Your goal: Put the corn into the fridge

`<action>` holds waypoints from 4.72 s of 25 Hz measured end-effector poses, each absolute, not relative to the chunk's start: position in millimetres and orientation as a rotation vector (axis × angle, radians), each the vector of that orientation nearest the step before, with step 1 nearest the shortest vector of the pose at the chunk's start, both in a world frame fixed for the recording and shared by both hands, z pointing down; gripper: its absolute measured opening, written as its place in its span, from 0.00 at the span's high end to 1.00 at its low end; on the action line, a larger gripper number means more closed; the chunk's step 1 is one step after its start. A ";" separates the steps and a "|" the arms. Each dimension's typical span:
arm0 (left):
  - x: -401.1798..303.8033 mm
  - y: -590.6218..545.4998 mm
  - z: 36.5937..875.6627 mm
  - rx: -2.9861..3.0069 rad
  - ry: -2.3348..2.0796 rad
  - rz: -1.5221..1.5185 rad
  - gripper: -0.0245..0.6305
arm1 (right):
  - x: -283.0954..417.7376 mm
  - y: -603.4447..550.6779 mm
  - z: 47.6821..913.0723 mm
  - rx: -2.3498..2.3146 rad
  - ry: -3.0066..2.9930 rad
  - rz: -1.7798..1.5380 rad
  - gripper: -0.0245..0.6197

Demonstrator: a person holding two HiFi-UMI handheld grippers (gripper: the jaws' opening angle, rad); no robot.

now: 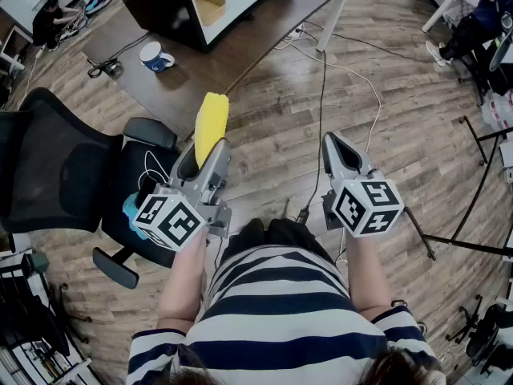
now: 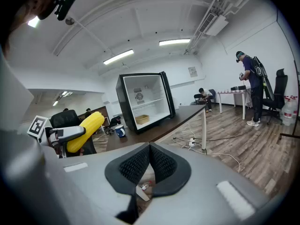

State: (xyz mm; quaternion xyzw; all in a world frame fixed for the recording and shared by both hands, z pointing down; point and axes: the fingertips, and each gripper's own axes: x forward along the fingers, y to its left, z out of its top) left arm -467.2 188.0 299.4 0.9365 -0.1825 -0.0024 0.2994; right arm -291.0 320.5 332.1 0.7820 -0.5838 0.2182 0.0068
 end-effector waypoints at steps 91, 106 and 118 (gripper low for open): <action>-129.1 -99.0 271.8 2.935 -1.095 0.305 0.96 | -15.9 -31.8 353.3 1.997 -2.285 0.682 0.97; -80.4 -168.2 243.5 2.823 -1.428 0.362 0.96 | 54.3 -115.3 332.1 1.711 -2.476 0.594 0.97; -76.3 -207.6 231.9 2.731 -1.655 0.531 0.96 | 55.3 -155.0 338.0 1.440 -2.597 0.546 0.97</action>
